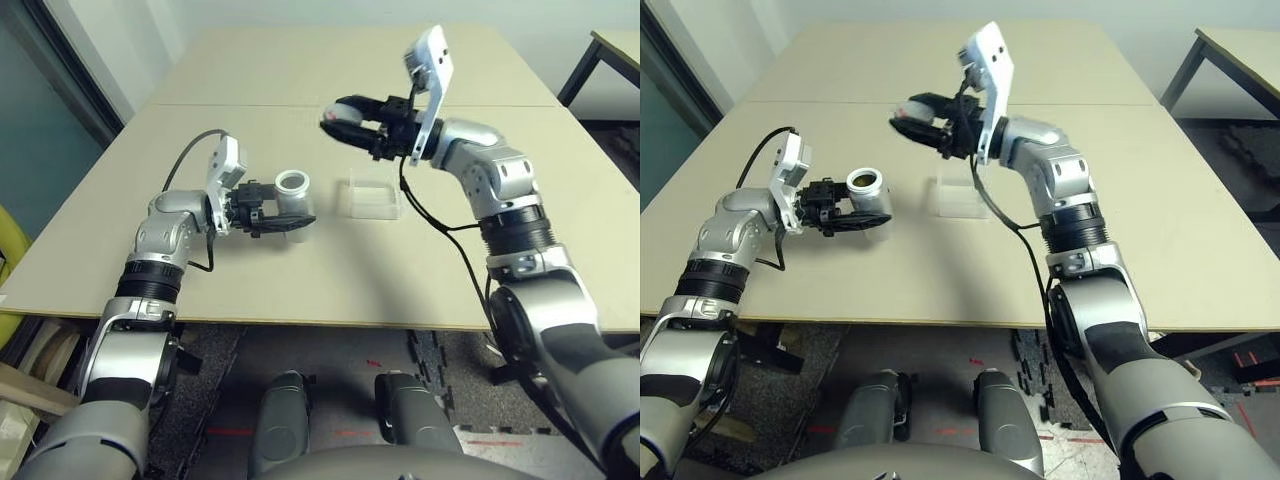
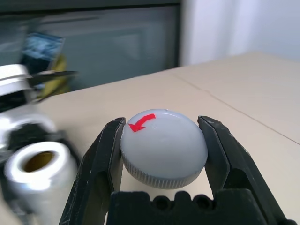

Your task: Pour the medicine from the bottle into the box.

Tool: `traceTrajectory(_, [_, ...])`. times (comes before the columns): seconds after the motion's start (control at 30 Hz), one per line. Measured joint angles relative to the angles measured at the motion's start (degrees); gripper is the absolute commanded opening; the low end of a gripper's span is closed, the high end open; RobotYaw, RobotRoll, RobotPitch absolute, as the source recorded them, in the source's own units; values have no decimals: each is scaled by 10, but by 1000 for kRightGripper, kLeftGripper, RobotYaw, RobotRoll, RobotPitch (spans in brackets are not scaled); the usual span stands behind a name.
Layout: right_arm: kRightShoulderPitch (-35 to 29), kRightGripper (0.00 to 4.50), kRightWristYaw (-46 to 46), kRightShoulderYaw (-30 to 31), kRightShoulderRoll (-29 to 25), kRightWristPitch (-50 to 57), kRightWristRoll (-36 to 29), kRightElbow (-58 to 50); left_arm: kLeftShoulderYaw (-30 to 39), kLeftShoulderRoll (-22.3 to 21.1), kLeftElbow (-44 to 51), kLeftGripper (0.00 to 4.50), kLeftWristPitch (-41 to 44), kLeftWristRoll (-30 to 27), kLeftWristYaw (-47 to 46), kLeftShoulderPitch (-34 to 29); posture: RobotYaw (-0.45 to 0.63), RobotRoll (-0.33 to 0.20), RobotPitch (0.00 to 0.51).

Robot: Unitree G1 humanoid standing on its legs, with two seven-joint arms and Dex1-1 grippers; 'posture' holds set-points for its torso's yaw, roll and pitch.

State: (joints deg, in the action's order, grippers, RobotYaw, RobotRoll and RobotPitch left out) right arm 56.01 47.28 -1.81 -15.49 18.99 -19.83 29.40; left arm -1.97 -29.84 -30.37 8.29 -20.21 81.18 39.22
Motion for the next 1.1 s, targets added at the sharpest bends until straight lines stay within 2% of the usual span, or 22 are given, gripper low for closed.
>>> traceTrajectory(0.13, [-8, 2609, -24, -26, -45, -35, 17, 38, 6, -6, 0, 2749, 0, 0, 0, 0, -25, 0, 87])
traceTrajectory(0.27, [-45, 2609, -49, -38, -80, -73, 39, 77, 9, -6, 0, 2749, -1, 0, -1, 0, -27, 0, 87])
traceTrajectory(0.47, [-102, 2609, -97, -43, -103, -136, 78, 146, 9, -6, -2, 2749, -4, 1, -1, 0, -34, 0, 87])
traceTrajectory(0.63, [-132, 2609, -136, -57, -102, -164, 88, 212, 11, -6, -8, 2749, -3, 0, -2, 0, -31, 0, 85])
traceTrajectory(1.1, [-136, 2609, -145, -53, -80, -187, 121, 305, 13, -8, -17, 2749, -3, 0, -3, 1, -10, 0, 78])
